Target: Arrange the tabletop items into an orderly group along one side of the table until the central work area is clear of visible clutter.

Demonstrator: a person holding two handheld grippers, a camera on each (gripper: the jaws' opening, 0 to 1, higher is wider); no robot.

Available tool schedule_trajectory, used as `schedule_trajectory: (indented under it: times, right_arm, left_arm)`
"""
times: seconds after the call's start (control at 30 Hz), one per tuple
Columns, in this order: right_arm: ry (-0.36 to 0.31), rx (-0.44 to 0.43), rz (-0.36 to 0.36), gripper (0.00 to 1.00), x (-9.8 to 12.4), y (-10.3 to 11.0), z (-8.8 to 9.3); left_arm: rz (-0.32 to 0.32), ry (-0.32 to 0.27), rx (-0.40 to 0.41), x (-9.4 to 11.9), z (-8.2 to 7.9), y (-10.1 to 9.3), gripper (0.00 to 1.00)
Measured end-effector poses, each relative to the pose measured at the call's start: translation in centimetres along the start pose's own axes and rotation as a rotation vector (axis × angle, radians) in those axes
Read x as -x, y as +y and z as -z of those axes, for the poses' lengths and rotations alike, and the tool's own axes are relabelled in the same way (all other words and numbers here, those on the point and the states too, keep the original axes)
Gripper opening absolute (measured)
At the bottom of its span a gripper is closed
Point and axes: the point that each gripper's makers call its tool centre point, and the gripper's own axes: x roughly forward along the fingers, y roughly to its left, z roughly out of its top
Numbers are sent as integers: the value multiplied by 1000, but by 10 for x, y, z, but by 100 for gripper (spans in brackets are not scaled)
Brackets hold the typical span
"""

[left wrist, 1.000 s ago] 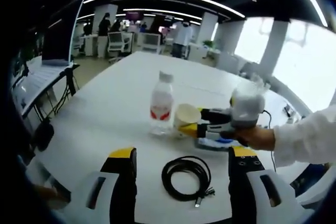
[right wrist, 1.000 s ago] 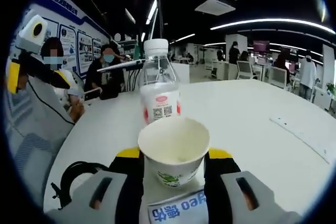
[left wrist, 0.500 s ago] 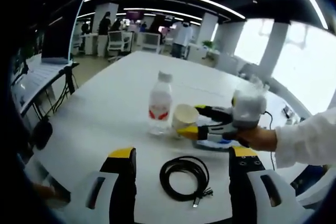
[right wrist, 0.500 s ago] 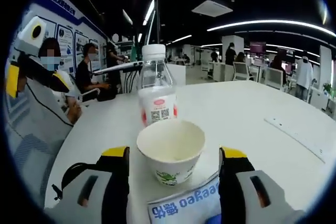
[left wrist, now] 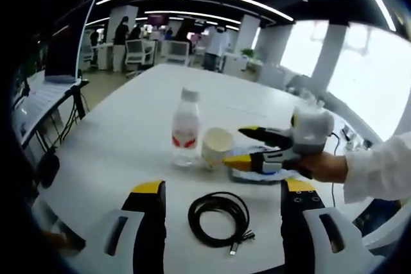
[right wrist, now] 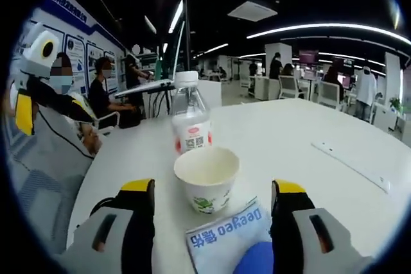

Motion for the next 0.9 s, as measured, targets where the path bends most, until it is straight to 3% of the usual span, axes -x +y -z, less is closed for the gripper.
schedule_trajectory:
  times: [0.2,0.5,0.6,0.8,0.9]
  right_arm:
    - [5,-2,23,72,21,-5,3]
    - [-40,-42,73,72,56,-11,-6]
    - [-31,-42,69,72,69,-11,-1]
    - [-26,-74,95,71,97,-15,9]
    - [-24,-97,113,71,112,-16,11]
  left_arm:
    - [20,-7,-15,1,-1,-11,69]
    - [29,15,-40,-3,4,-15,68]
    - [61,49,3,-6,13,-21,69]
    - [49,43,-12,-6,12,-18,69]
    - [62,79,-42,-8,18,-21,69]
